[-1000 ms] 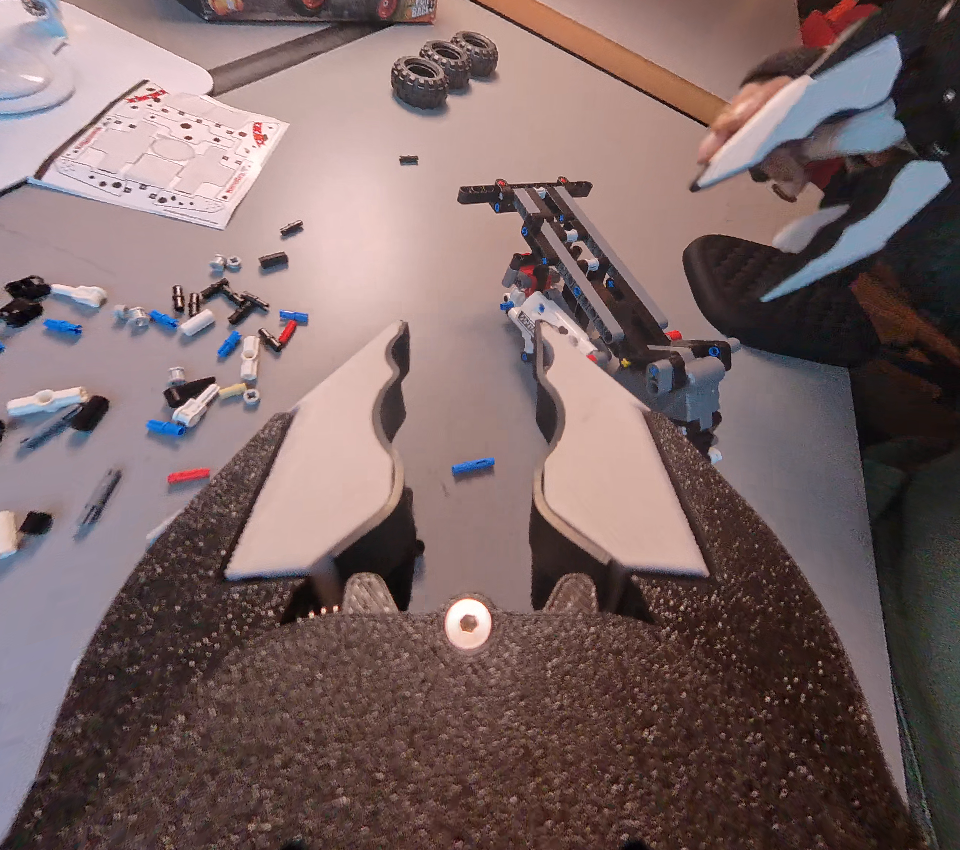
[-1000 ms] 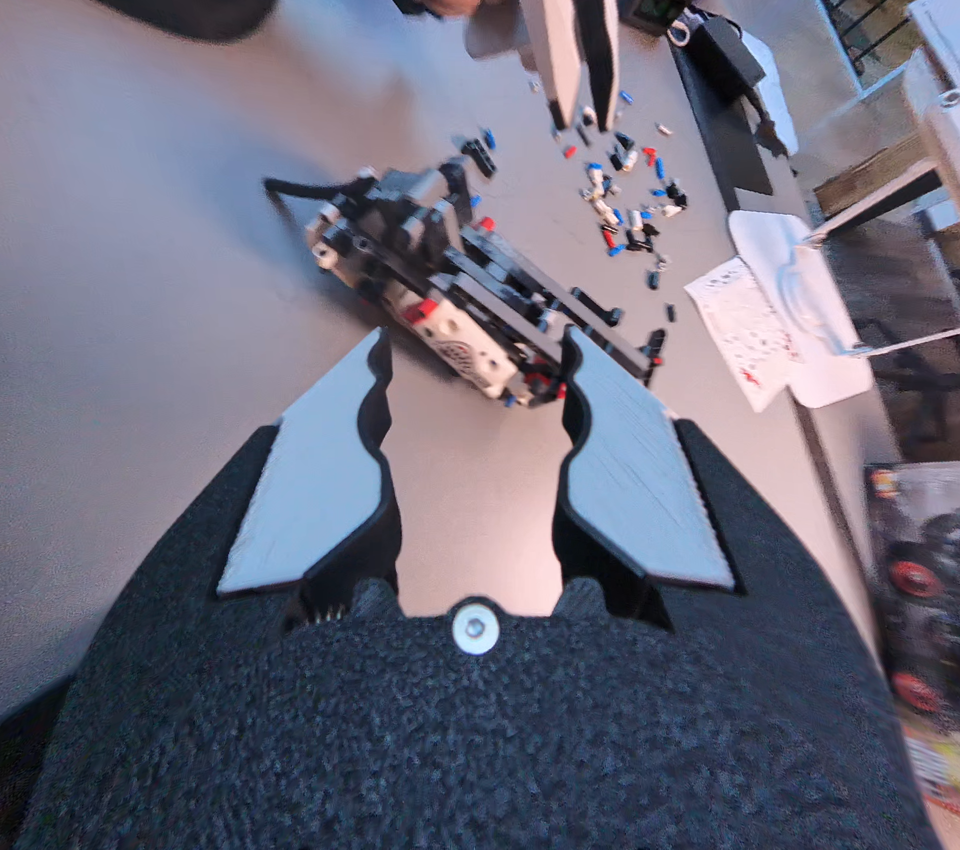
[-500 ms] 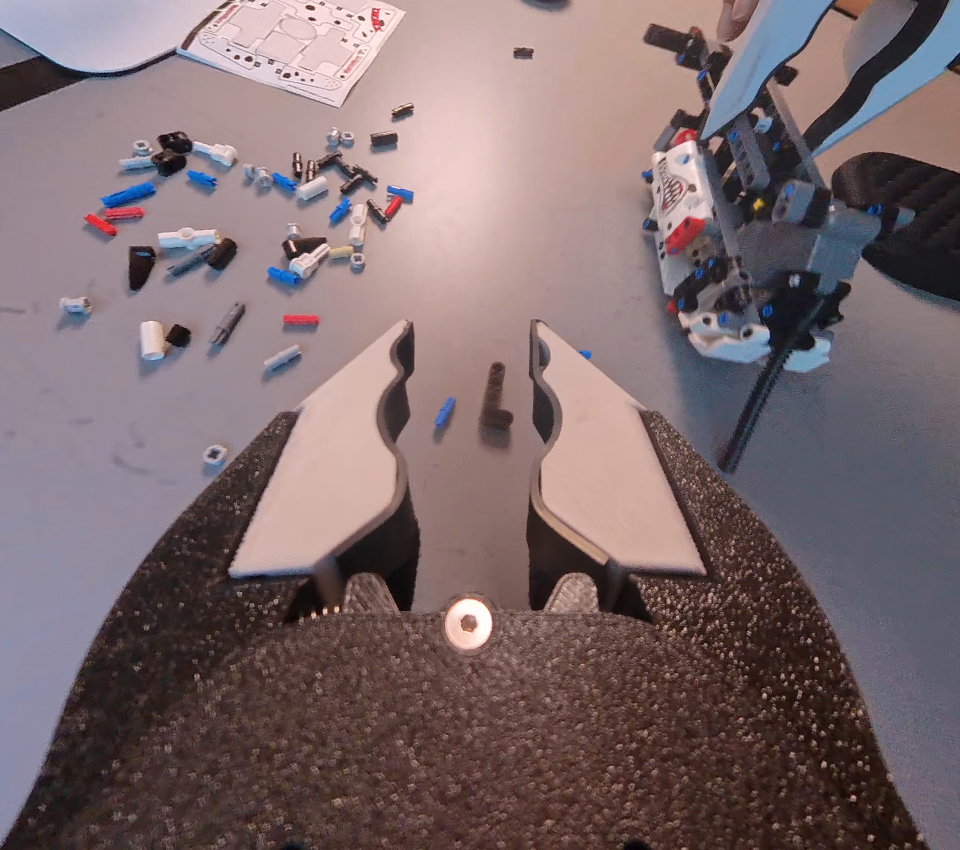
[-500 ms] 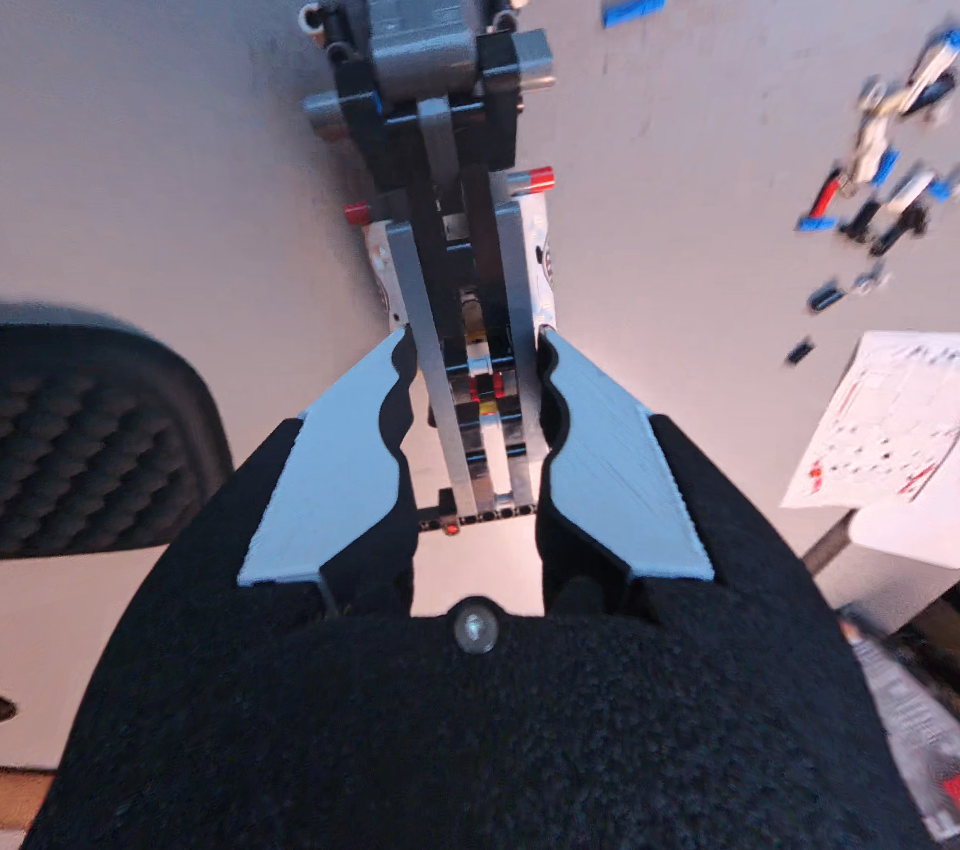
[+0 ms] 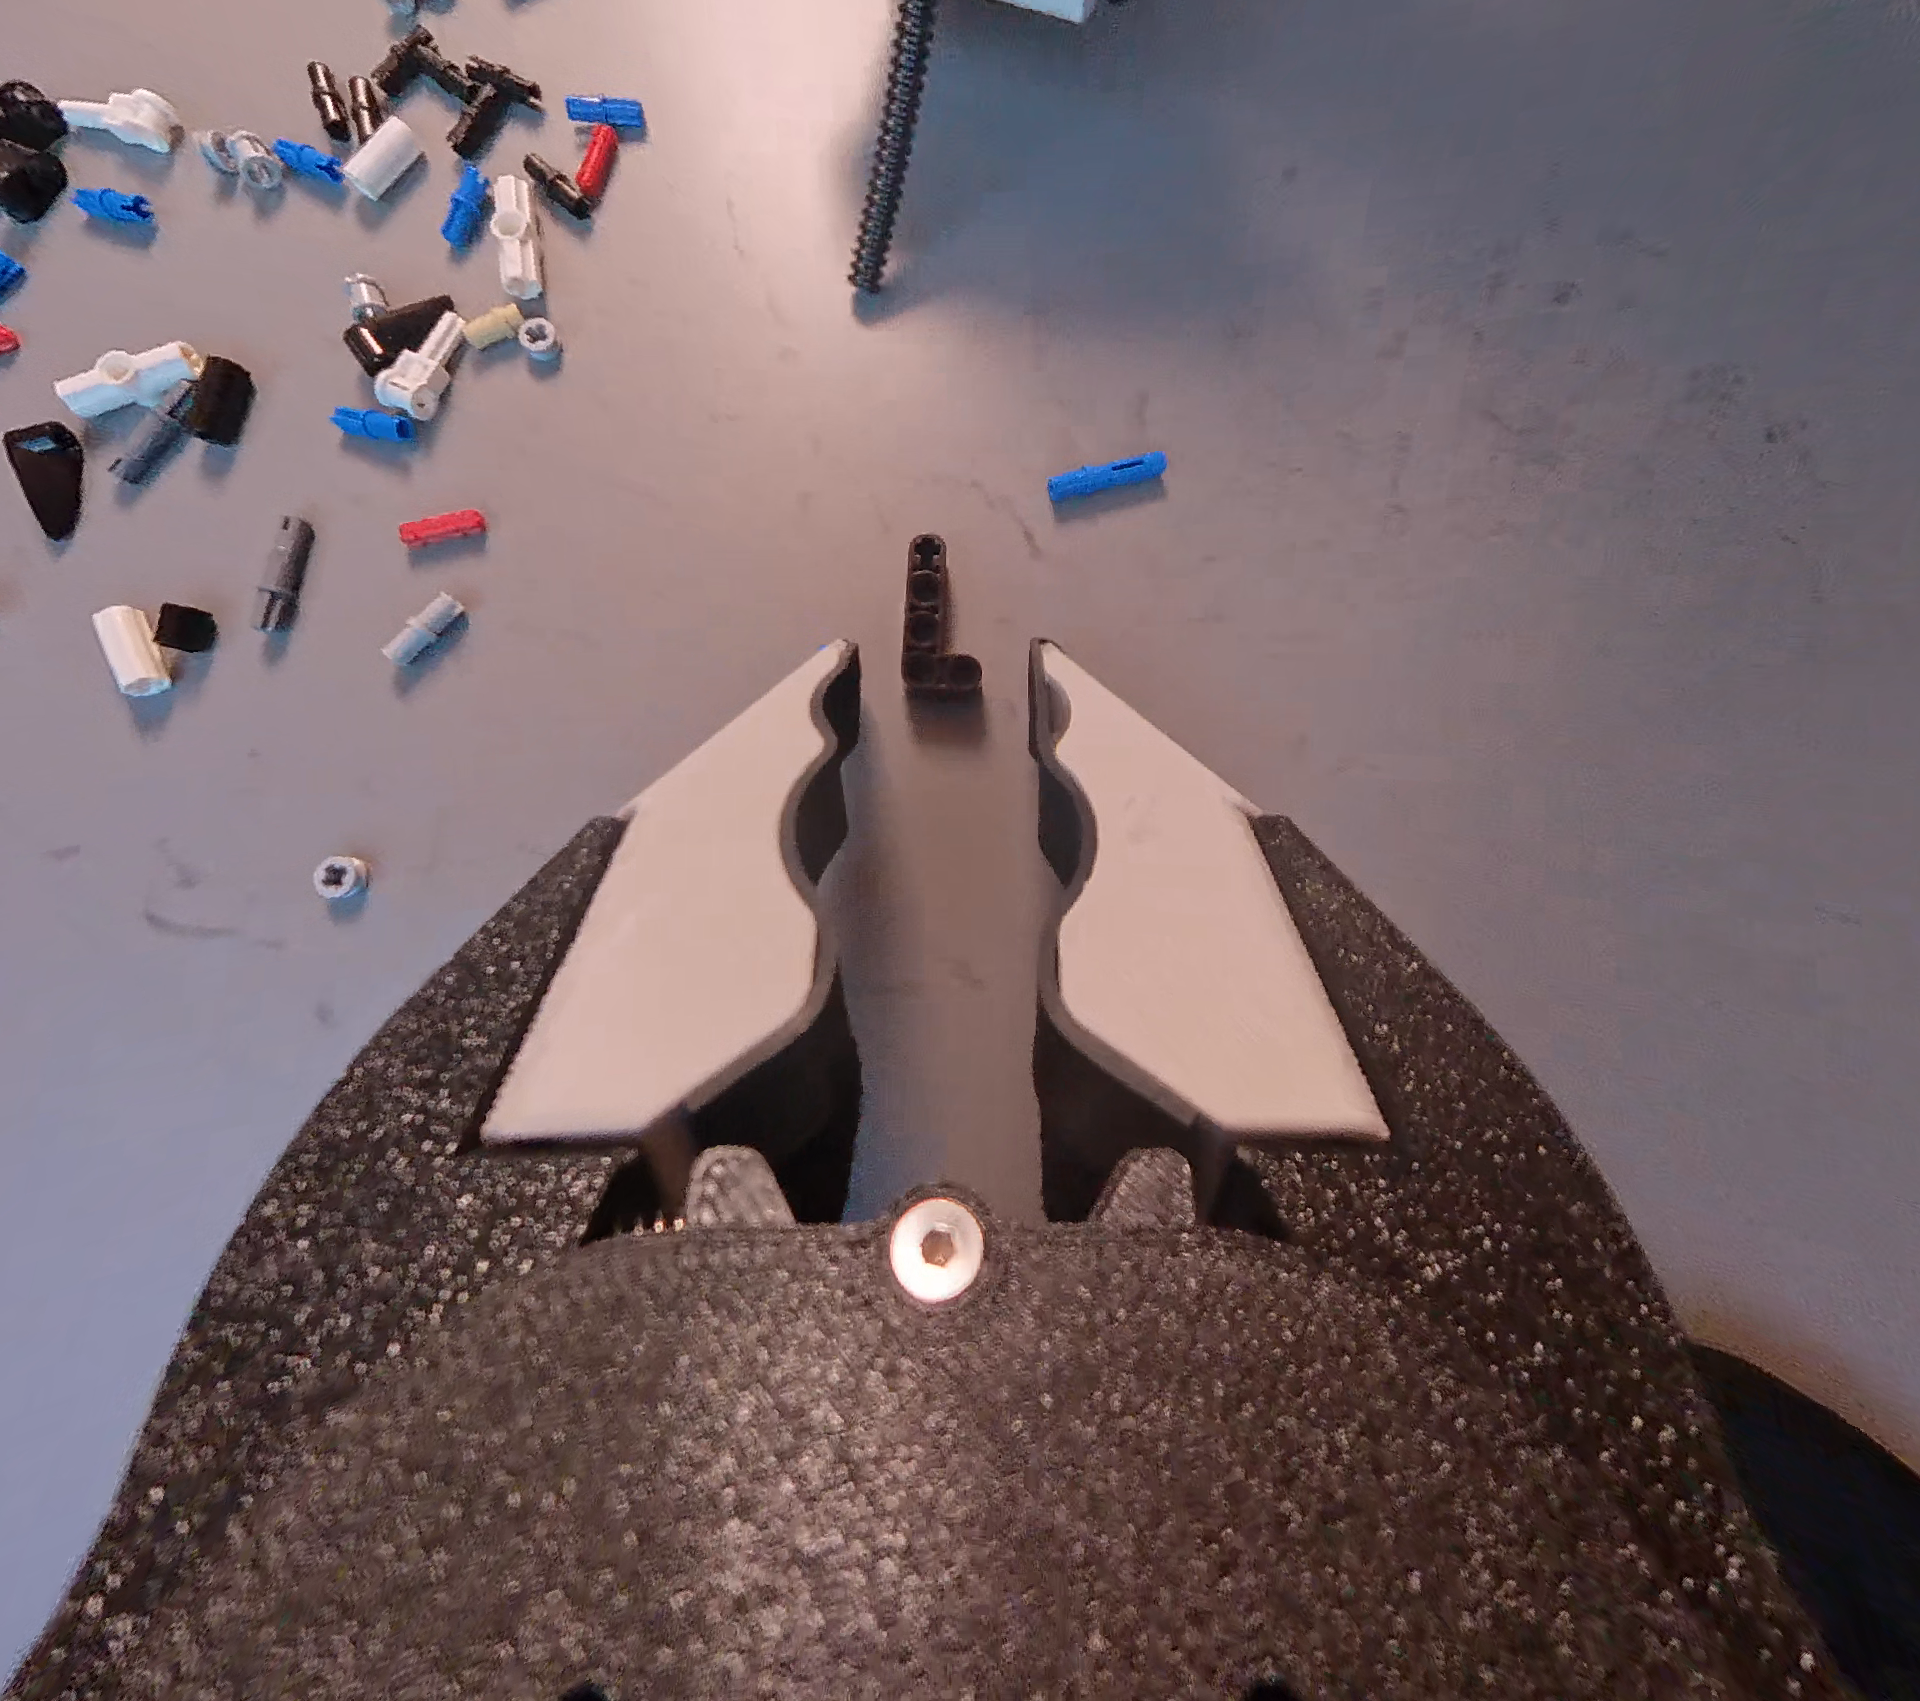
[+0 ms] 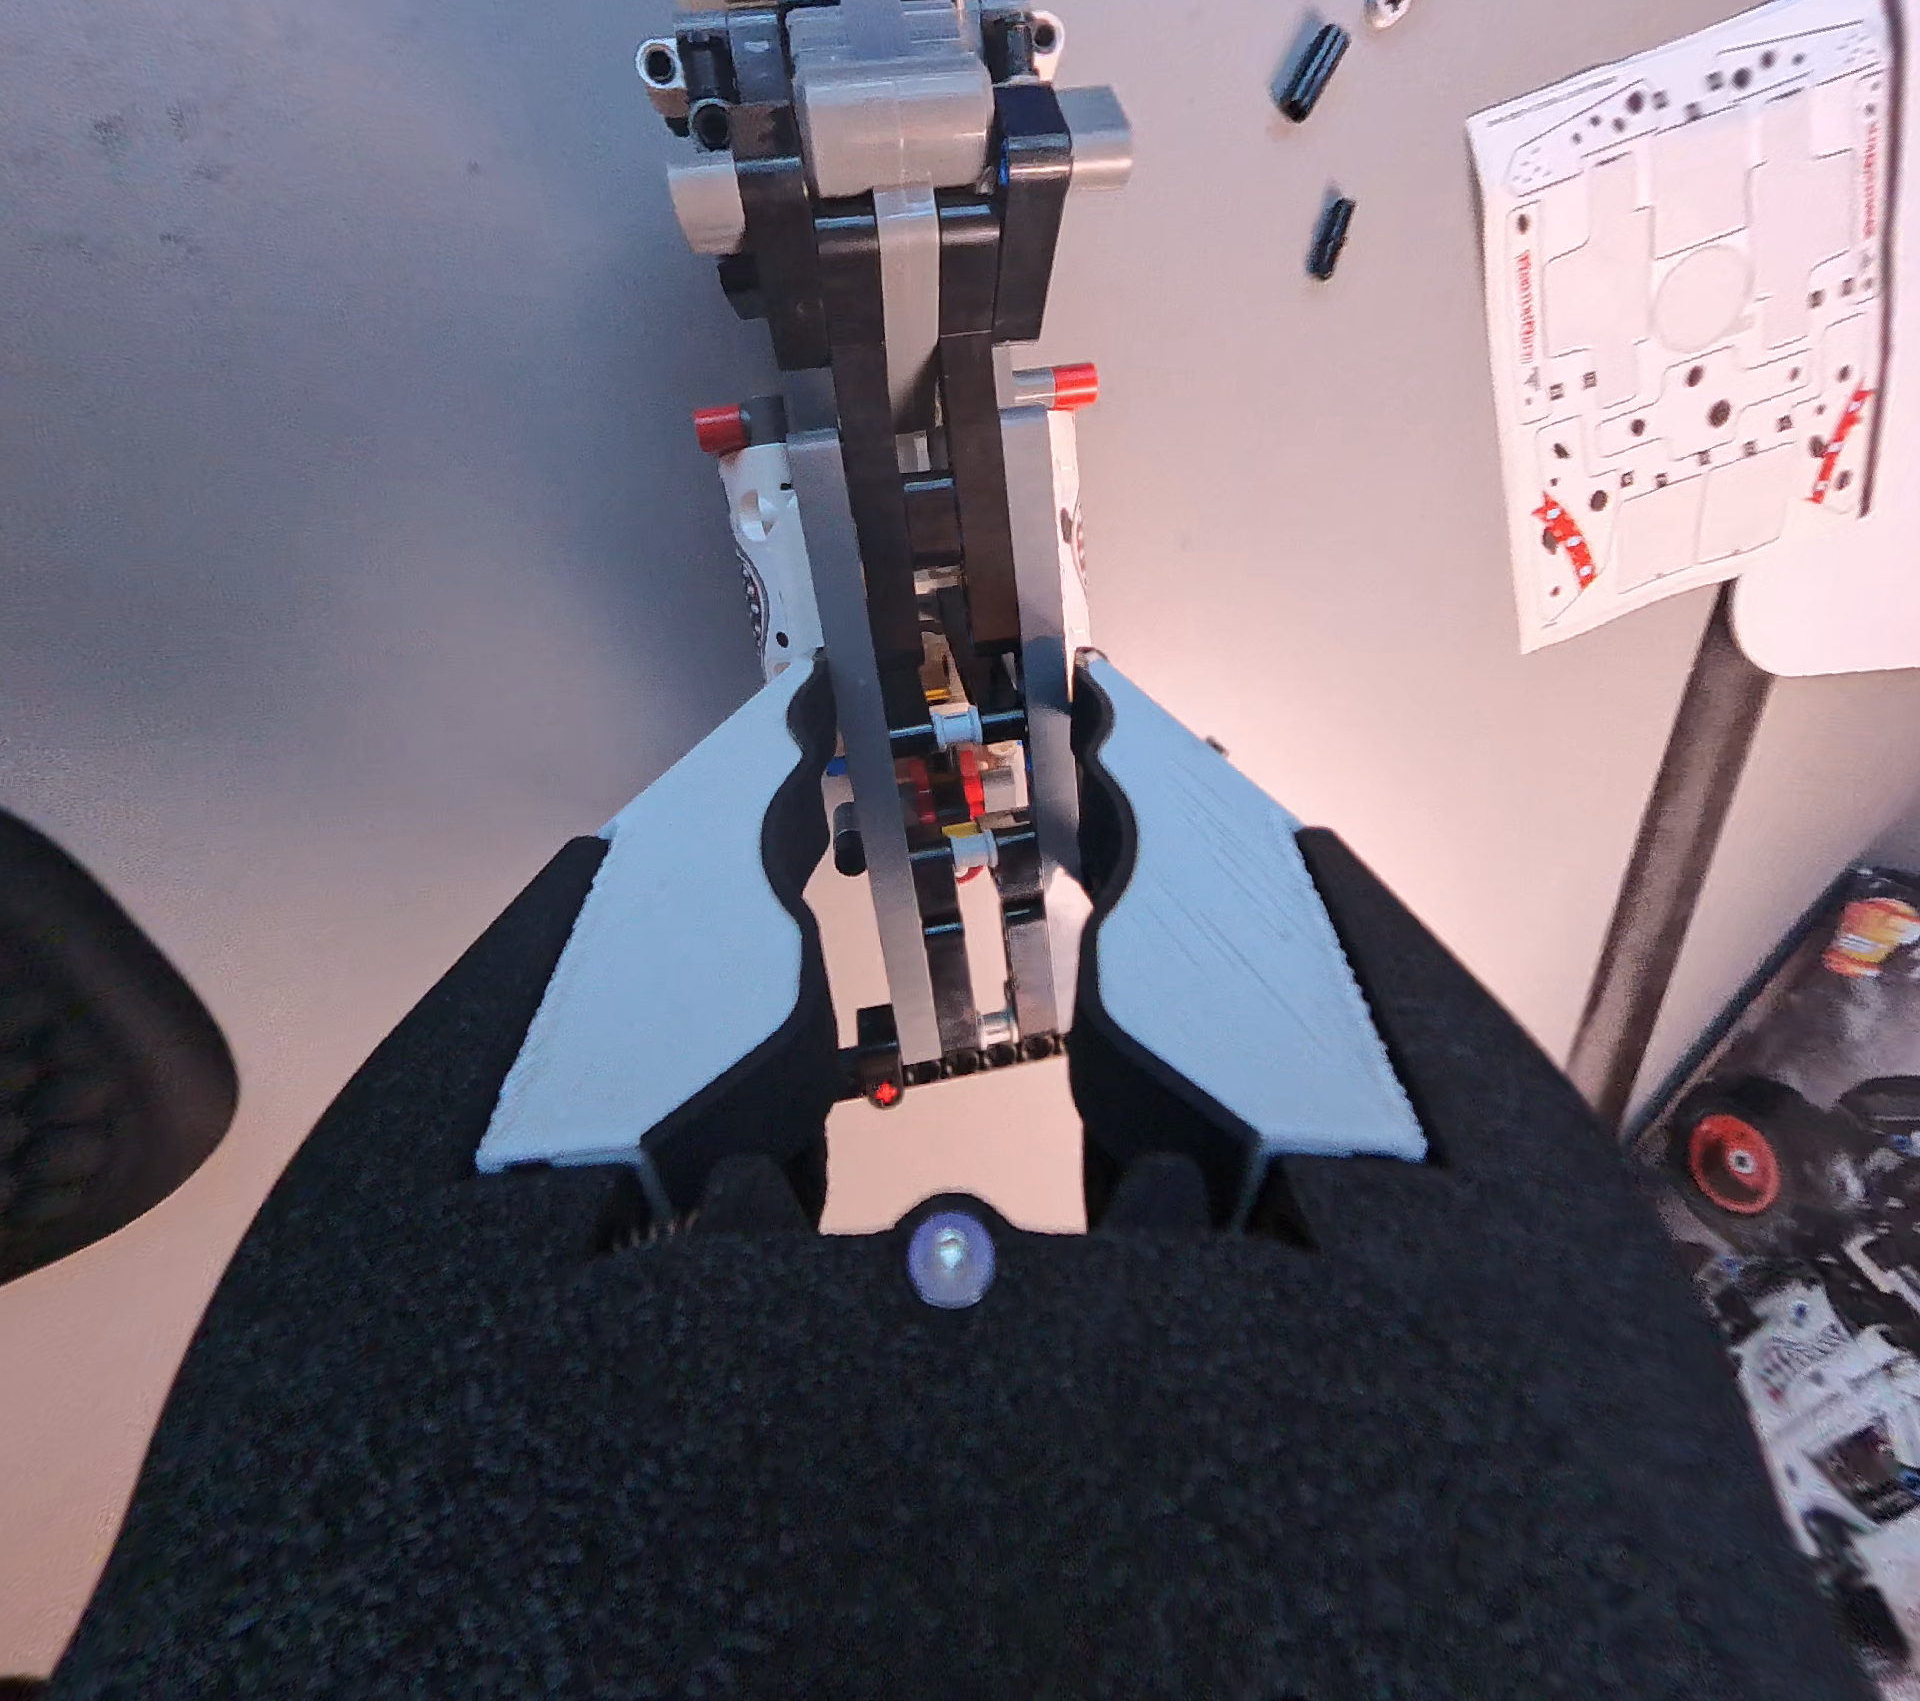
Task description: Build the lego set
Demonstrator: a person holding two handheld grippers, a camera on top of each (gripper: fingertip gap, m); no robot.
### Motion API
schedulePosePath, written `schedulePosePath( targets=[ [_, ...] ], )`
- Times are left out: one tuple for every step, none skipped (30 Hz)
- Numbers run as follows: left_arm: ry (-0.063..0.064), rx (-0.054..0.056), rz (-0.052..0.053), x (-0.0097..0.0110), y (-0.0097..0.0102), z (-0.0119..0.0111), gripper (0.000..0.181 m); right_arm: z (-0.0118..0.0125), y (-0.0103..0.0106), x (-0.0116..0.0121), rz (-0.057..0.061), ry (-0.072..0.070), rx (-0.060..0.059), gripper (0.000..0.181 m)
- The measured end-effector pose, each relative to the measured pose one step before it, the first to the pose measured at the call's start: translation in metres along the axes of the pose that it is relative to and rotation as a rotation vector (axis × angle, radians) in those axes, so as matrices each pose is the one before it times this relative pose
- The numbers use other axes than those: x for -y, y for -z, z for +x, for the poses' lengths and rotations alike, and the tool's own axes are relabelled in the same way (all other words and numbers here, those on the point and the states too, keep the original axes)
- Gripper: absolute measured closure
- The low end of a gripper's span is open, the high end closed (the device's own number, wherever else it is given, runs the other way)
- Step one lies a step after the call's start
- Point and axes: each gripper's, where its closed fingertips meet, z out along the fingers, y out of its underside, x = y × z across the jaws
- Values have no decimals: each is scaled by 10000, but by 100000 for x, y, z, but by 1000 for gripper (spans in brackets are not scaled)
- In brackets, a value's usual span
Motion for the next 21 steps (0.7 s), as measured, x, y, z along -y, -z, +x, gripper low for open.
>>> schedulePosePath(
  targets=[
    [-123, 97, -62, -63, -60, -54, 151, 520, -34, 179, -23, 19, -200, 136],
    [-180, 128, -53, -60, -10, -94, 153, 194, 160, 118, 21, -36, -110, 131],
    [-192, 78, -45, -58, 39, -13, 156, 5, 493, 130, 95, -113, -94, 122],
    [-182, 49, -16, -20, 65, 7, 159, 181, 904, 454, 348, -114, -332, 118],
    [-142, 3, -66, -109, 23, 64, 161, 65, 1207, 986, 666, -133, -396, 115],
    [-108, -37, -93, -154, -62, 96, 162, -246, 1280, 1300, 779, -142, -385, 115],
    [-65, -125, -53, -116, -105, 196, 164, -654, 1087, 1386, 765, -8, -339, 117],
    [45, -116, 72, 119, -68, 158, 167, -877, 736, 1291, 673, 81, -364, 120],
    [33, -52, 7, 52, -58, 50, 167, -1231, 305, 1072, 547, 93, -240, 123],
    [51, -33, -4, 63, -34, 30, 167, -1672, -110, 809, 425, 87, -40, 125],
    [107, -276, 98, 201, -11, 417, 167, -1653, -483, 600, 347, 28, -66, 128],
    [103, -406, 239, 421, 19, 667, 167, -1688, -742, 500, 346, 0, 1, 129],
    [-25, -209, 238, 485, 22, 496, 167, -1655, -921, 490, 402, -62, 84, 130],
    [-171, -203, 192, 504, 11, 624, 167, -1433, -1042, 419, 416, -164, 88, 132],
    [-247, -481, 379, 832, 44, 1173, 167, -1168, -1092, 254, 368, -189, 102, 133],
    [-273, -618, 550, 1098, 31, 1433, 167, -892, -1061, 91, 319, -97, 81, 137],
    [-270, -437, 402, 915, -92, 1176, 167, -566, -932, -194, 175, 39, 18, 141],
    [-315, -167, 113, 511, -228, 772, 167, -539, -780, -522, -100, 130, 116, 143],
    [-378, -4, -93, 169, -338, 536, 167, -604, -539, -416, -140, 130, 224, 143],
    [-336, -2, -139, 50, -401, 475, 167, -666, -363, -169, -3, 72, 316, 145],
    [-223, -116, 2, 228, -387, 570, 167, -511, -317, -253, -44, 22, 276, 147]
  ],
)
